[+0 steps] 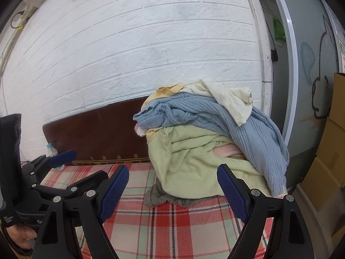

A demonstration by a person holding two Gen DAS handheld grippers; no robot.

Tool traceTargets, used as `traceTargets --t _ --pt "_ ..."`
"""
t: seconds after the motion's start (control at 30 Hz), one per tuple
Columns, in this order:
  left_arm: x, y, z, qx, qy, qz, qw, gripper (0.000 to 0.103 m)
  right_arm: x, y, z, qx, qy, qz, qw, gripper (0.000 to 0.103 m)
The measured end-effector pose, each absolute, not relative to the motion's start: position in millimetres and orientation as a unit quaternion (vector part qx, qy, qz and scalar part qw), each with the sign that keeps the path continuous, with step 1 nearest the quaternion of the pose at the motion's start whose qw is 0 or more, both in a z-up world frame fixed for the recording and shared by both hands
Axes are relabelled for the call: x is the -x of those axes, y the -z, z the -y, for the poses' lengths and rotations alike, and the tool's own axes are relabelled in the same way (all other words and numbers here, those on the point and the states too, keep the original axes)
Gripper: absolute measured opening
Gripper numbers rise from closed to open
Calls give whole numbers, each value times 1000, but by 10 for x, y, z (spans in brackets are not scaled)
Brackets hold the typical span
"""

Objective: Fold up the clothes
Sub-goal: 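Move both grippers toward the clothes pile on the bed, then grasp the yellow-and-white shirt from the pile with the right gripper and lift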

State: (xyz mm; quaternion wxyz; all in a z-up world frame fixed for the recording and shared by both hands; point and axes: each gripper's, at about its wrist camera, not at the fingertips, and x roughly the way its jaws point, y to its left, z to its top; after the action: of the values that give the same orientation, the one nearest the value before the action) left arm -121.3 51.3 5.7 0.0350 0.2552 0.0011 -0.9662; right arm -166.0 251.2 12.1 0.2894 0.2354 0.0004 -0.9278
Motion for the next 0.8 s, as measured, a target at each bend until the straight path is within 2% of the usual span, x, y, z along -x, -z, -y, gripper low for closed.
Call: traceTargets --t 0.53,0.8 --pt "1558 -121 -403 -249 967 -7 47 102 2230 -299 -2324 -230 930 -30 287 86" --pt "1780 -11 -176 -266 962 -21 60 102 2952 -498 -2143 -238 933 -38 266 85"
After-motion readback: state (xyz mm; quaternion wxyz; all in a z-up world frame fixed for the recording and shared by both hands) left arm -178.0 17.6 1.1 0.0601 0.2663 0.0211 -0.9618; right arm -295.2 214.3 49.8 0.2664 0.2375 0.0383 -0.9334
